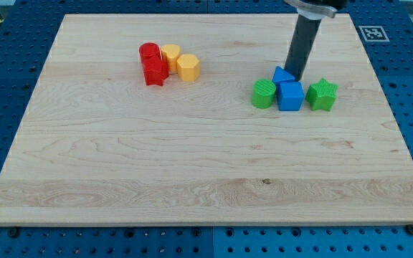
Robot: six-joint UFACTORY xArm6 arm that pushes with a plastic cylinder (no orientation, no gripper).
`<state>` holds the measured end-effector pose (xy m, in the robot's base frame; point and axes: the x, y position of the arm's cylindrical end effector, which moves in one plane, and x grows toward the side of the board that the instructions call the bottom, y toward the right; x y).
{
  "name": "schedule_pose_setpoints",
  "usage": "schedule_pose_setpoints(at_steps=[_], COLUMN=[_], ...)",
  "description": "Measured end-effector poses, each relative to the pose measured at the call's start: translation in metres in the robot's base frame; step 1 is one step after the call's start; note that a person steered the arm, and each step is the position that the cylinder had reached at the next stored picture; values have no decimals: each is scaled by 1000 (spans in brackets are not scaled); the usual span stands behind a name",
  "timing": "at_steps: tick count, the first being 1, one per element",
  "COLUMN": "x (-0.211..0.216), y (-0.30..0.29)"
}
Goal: Move the blue triangle along with green circle a bit down
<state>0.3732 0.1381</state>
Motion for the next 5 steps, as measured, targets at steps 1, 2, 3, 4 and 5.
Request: schedule_pose_setpoints(at_steps=[1, 2, 3, 4, 5], x=[0, 0, 0, 0, -6], y=[-18, -35, -57, -79, -75])
